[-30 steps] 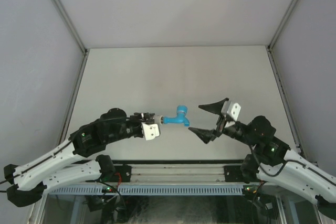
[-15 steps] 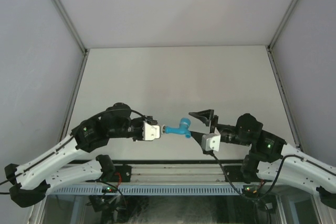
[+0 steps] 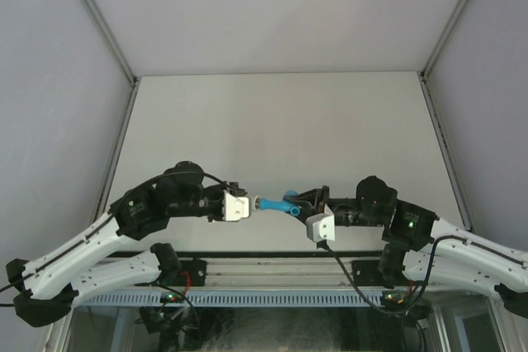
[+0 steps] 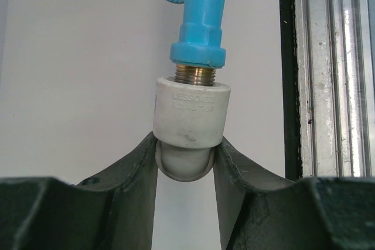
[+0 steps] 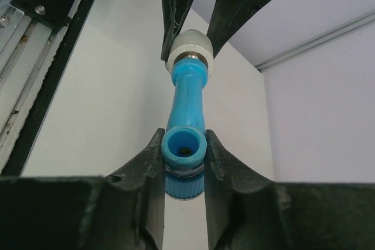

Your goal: Install the water faucets

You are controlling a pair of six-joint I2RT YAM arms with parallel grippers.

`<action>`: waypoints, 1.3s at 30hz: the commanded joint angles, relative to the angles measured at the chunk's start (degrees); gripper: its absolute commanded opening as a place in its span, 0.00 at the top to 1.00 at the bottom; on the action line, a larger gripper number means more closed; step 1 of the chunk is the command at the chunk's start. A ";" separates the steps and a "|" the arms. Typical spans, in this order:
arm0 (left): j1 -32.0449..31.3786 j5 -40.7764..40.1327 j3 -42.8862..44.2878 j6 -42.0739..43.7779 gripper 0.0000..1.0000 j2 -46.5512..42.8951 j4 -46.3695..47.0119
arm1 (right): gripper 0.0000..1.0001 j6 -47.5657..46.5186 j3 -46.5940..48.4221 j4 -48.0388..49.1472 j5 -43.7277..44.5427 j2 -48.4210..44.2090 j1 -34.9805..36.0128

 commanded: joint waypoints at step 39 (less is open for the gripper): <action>-3.38 -21.10 -8.59 7.26 1.00 -7.37 17.88 | 1.00 98.92 1.85 15.83 18.26 6.52 -4.55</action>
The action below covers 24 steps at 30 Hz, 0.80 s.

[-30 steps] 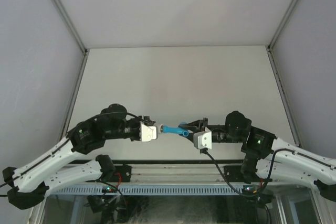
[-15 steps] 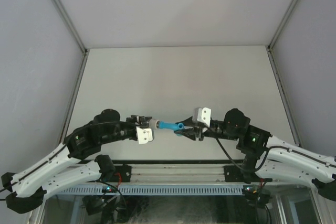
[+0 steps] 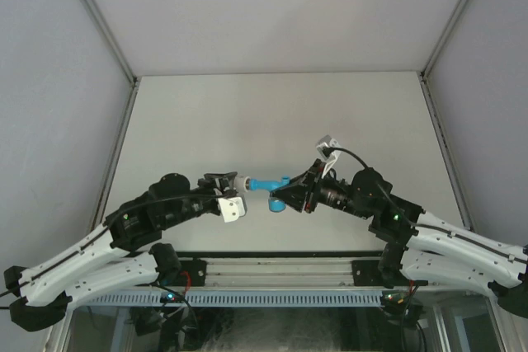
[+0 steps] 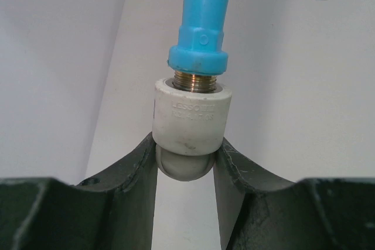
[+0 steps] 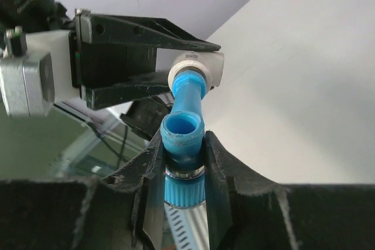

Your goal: Install the water faucets

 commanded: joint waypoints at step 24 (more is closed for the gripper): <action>0.54 7.74 2.38 -5.59 1.00 2.25 -2.26 | 0.12 -44.17 -4.55 2.68 -22.86 -16.07 -6.51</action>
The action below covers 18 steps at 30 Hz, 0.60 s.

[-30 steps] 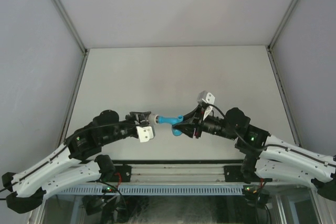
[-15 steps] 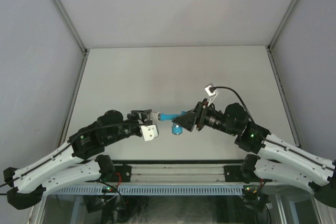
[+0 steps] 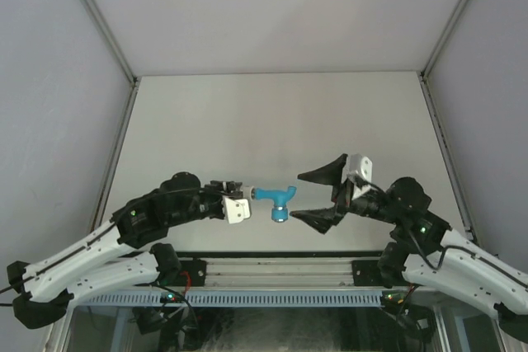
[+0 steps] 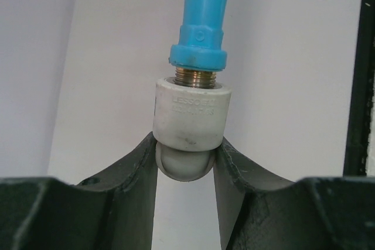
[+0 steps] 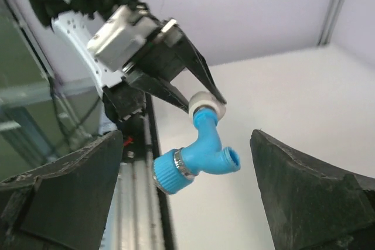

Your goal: Install the water faucets

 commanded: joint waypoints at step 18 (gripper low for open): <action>4.11 16.75 10.00 -2.71 1.00 3.81 -8.77 | 0.16 -82.15 2.49 -22.56 25.07 2.27 23.06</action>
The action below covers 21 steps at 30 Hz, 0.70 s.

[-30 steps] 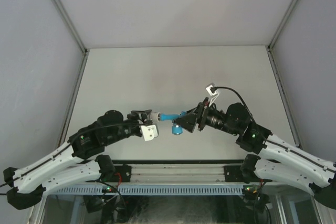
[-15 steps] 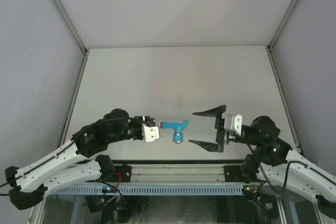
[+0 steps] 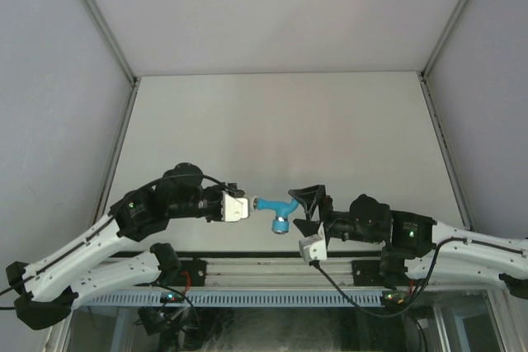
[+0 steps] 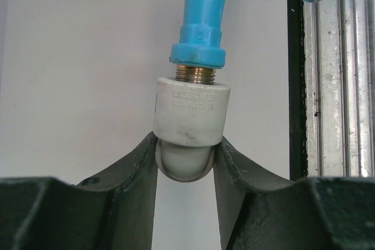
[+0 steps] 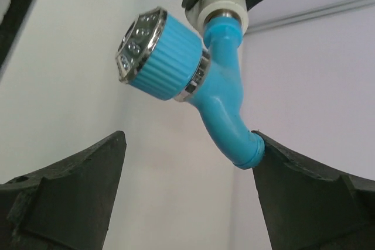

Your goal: Install the water faucets

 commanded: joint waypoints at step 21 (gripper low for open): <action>0.62 3.59 3.32 -1.77 1.00 0.31 3.44 | 0.88 -3.32 -0.71 12.78 0.93 1.71 8.19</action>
